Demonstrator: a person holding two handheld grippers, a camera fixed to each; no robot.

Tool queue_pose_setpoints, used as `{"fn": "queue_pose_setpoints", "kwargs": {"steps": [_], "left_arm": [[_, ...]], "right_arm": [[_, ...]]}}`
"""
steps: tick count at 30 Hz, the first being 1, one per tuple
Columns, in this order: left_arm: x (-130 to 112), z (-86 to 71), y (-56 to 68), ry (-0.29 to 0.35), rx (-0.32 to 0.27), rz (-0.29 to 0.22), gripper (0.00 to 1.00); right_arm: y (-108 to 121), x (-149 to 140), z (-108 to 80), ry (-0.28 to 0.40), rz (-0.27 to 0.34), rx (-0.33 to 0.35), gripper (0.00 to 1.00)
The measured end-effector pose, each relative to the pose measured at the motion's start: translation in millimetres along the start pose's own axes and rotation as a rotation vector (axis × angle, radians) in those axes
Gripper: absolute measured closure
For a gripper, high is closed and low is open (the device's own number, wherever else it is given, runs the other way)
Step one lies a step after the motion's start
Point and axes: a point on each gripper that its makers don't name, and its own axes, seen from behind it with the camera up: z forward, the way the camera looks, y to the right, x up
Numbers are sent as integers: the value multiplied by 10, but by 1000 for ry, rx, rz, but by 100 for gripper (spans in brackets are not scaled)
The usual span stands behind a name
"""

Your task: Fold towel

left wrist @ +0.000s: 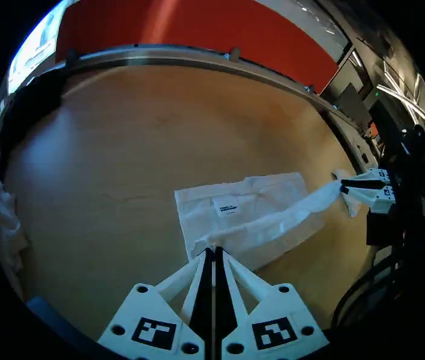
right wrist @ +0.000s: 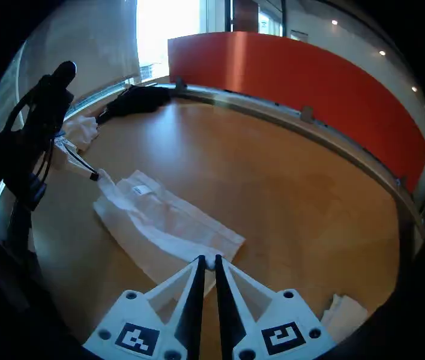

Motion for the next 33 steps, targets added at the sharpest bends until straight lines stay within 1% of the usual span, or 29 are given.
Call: {"fn": "queue_pose_setpoints", "kwargs": {"steps": [5, 8, 14, 16, 20, 22, 24, 28, 31, 33], "left_arm": [[1, 182, -86, -14, 8, -10, 97], [21, 261, -139, -9, 20, -6, 96], [79, 365, -246, 6, 63, 13, 91], [103, 392, -280, 11, 82, 27, 87], [148, 423, -359, 18, 123, 53, 67], [171, 419, -400, 23, 142, 64, 52], [191, 411, -433, 26, 157, 73, 46], [220, 389, -471, 32, 170, 77, 39], [250, 373, -500, 45, 181, 69, 35], [278, 363, -526, 56, 191, 63, 32]], "right_arm": [[71, -83, 195, -21, 19, -6, 88], [104, -106, 282, -24, 30, -14, 88], [145, -104, 371, -18, 43, -30, 87], [169, -103, 391, -16, 42, -41, 85], [208, -98, 419, -15, 37, -58, 84], [228, -86, 427, -12, 35, -65, 83], [250, -70, 434, -7, 35, -72, 83], [300, -37, 440, 2, 36, -85, 83], [338, -19, 440, 7, 34, -97, 82], [365, -9, 438, 10, 32, -105, 78]]}}
